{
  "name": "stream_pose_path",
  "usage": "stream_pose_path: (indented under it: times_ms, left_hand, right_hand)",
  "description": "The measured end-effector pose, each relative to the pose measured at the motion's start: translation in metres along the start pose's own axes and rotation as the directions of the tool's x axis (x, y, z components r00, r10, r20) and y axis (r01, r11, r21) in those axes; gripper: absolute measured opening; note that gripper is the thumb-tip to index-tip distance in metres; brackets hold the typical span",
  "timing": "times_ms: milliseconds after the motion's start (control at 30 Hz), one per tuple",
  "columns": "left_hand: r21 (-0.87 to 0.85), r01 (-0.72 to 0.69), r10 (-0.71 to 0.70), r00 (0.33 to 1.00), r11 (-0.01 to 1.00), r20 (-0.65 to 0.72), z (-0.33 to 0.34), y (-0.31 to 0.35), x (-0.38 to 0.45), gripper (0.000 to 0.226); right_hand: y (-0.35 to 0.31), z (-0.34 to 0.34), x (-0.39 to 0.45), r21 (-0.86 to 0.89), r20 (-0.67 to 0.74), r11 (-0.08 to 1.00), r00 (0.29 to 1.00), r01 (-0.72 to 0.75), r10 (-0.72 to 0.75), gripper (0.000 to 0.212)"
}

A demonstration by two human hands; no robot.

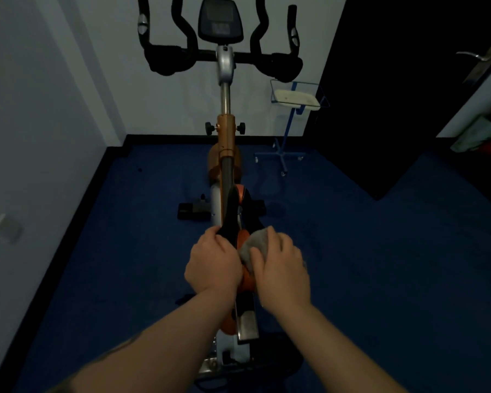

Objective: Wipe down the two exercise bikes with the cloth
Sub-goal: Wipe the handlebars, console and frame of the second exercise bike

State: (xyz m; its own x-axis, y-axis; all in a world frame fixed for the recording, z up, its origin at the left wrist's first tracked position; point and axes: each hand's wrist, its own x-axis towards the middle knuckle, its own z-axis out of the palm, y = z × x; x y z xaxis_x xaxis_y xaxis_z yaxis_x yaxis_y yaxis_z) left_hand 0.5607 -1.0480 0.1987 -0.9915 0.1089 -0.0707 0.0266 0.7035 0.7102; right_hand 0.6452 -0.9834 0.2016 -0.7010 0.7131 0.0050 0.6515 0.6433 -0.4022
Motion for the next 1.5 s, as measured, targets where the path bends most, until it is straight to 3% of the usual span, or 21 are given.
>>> stream_pose_path:
  times_ms: [133, 200, 300, 400, 567, 700, 767, 933, 1133, 1200, 1333, 1500]
  left_hand:
    - [0.004, 0.005, -0.005, 1.000, 1.000, -0.012, 0.000, 0.000, 0.000, 0.034]
    - [0.002, 0.002, -0.002, 1.000, 1.000, -0.028, 0.002, 0.000, 0.001, 0.034]
    - [0.010, 0.003, -0.002, 0.999, 1.000, -0.047, 0.003, -0.002, 0.000, 0.032]
    - [-0.009, 0.009, -0.009, 0.997, 1.000, -0.075, 0.001, -0.001, -0.001, 0.030]
    - [0.001, 0.016, -0.015, 0.997, 1.000, -0.071, -0.002, 0.001, -0.003, 0.031]
    - [0.013, 0.053, -0.052, 0.997, 0.998, -0.064, -0.003, 0.003, -0.004, 0.030]
    - [0.000, 0.062, -0.062, 0.995, 0.998, -0.073, -0.001, 0.003, -0.003, 0.029]
    - [-0.004, 0.076, -0.076, 0.990, 0.997, -0.123, 0.002, 0.001, -0.003, 0.027]
    - [-0.020, 0.047, -0.049, 0.991, 0.999, -0.127, 0.004, -0.003, -0.004, 0.024]
    - [-0.028, 0.040, -0.044, 0.991, 0.999, -0.128, 0.003, -0.002, -0.004, 0.025]
    - [-0.021, 0.053, -0.055, 0.992, 0.998, -0.115, 0.002, -0.001, -0.006, 0.026]
    - [0.036, 0.033, -0.030, 0.997, 0.999, -0.072, 0.001, 0.001, -0.004, 0.029]
  right_hand:
    - [-0.015, -0.009, 0.051, 0.001, 0.183, 0.996, 0.979, -0.093, 0.092, 0.050]
    - [-0.018, -0.009, 0.052, -0.015, 0.168, 0.998, 0.984, -0.064, 0.066, 0.051]
    - [-0.003, -0.004, 0.013, -0.049, 0.055, 0.994, 0.994, 0.098, -0.095, 0.063]
    - [0.005, -0.005, 0.013, -0.029, 0.071, 0.988, 0.986, 0.150, -0.148, 0.067]
    - [-0.008, -0.010, 0.083, 0.146, 0.350, 0.989, 0.937, -0.033, -0.020, 0.054]
    - [0.012, -0.013, 0.033, 0.087, 0.199, 0.973, 0.953, 0.216, -0.229, 0.065]
    - [0.019, -0.013, 0.031, 0.110, 0.200, 0.960, 0.941, 0.257, -0.274, 0.066]
    - [-0.011, -0.008, 0.097, 0.176, 0.415, 0.984, 0.907, 0.003, -0.077, 0.062]
    - [0.024, -0.008, 0.038, 0.160, 0.199, 0.940, 0.923, 0.302, -0.330, 0.070]
    - [0.018, -0.004, 0.052, 0.153, 0.205, 0.947, 0.928, 0.282, -0.310, 0.068]
    - [-0.003, -0.003, 0.090, 0.206, 0.358, 0.975, 0.921, 0.085, -0.156, 0.066]
    - [0.024, -0.013, 0.035, 0.133, 0.238, 0.955, 0.927, 0.265, -0.290, 0.072]
